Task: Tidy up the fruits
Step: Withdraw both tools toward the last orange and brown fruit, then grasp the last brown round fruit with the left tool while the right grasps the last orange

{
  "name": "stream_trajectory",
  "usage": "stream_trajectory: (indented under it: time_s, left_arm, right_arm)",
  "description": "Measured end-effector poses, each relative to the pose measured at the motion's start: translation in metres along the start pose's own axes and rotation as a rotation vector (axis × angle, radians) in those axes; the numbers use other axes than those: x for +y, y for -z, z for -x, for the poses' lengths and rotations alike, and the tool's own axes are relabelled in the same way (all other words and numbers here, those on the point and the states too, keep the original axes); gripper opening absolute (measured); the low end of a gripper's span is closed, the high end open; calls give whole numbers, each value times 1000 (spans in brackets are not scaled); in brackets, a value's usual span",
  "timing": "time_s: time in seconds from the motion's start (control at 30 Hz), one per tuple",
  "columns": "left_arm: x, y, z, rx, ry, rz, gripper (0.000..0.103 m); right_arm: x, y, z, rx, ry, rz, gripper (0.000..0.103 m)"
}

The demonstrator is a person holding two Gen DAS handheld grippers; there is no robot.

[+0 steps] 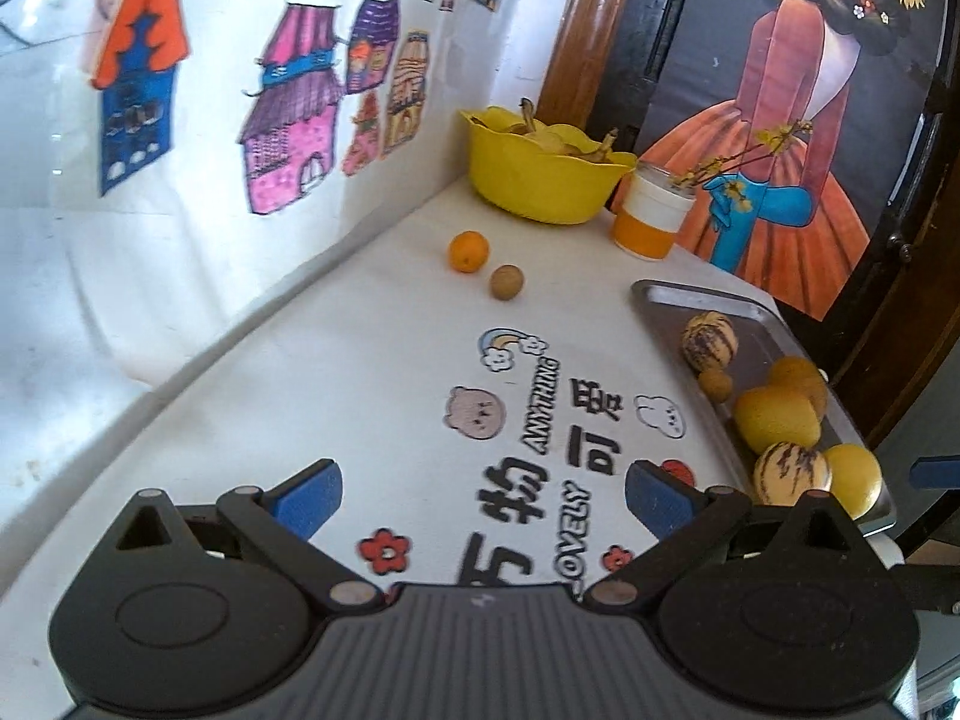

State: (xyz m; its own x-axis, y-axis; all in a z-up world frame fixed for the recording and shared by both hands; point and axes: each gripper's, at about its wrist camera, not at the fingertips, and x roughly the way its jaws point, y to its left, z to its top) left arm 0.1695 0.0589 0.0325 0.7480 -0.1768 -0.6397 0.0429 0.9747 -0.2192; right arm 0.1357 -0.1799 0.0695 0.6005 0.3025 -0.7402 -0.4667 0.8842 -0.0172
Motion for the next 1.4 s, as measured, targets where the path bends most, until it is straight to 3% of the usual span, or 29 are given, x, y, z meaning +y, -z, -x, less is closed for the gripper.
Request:
stream_trajectory:
  time_s: [0.27,0.53,0.73,0.9,1.0,1.3,1.4]
  left_arm:
    - [10,-11,-3,-8,-45,7,102]
    - [-1,-54,-20,-53,-36,-4,102]
    - [-14,-80,-55,-81,-29,-39,102]
    - [-17,-85,-95,-82,-45,-46,102]
    - [-15,-86,-119,-70,-71,-55,102]
    - [-7,-95,-163,-46,15,9,102]
    - [-8,-97,-171,-35,17,-13,96]
  right_arm:
    - [-1,-35,-7,-42,6,9,102]
    - [-38,-114,-25,-83,-24,-101,102]
    - [-75,-170,-84,-25,-106,-273,102]
    - [-73,-195,-141,-11,-105,-272,102]
    - [-66,-204,-175,1,-148,-256,102]
    - [-48,-222,-260,84,-231,-234,77]
    - [-47,-223,-273,105,-258,-233,67]
